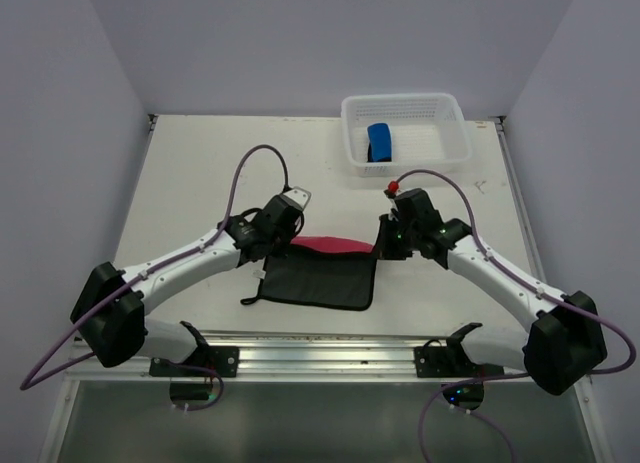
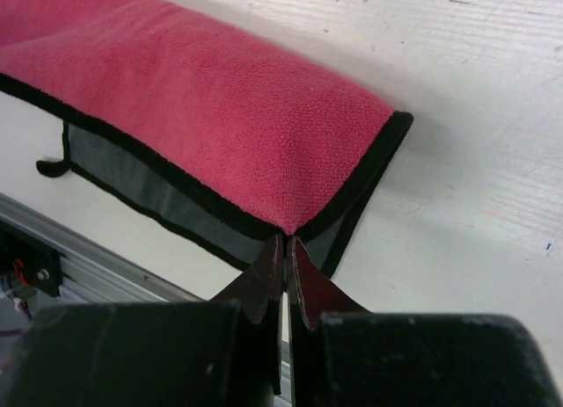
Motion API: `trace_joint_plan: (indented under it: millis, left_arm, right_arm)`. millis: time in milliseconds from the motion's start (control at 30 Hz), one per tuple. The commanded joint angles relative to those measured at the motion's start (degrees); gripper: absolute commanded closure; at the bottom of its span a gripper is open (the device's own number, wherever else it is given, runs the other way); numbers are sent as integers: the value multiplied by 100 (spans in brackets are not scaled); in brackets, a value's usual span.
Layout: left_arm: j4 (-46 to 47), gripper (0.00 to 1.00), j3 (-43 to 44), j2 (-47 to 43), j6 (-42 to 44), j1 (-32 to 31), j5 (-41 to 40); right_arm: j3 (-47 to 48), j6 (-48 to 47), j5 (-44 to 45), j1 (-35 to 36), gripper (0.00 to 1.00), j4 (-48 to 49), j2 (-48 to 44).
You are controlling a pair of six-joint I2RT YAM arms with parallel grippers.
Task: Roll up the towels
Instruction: Fold the towel
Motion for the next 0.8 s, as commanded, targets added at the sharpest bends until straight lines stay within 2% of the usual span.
trace_joint_plan:
  millis: [0, 200, 767]
  left_arm:
    - [228, 100, -138, -310, -255, 13, 351]
    - [-88, 100, -95, -433, -589, -75, 114]
    - [-449, 100, -543, -1066, -1459, -365, 422]
  right_arm:
    - [-102, -274, -432, 150, 100, 51, -287]
    - [-147, -345, -256, 520, 100, -159, -313]
    - [-648, -416, -63, 749, 100, -344, -594]
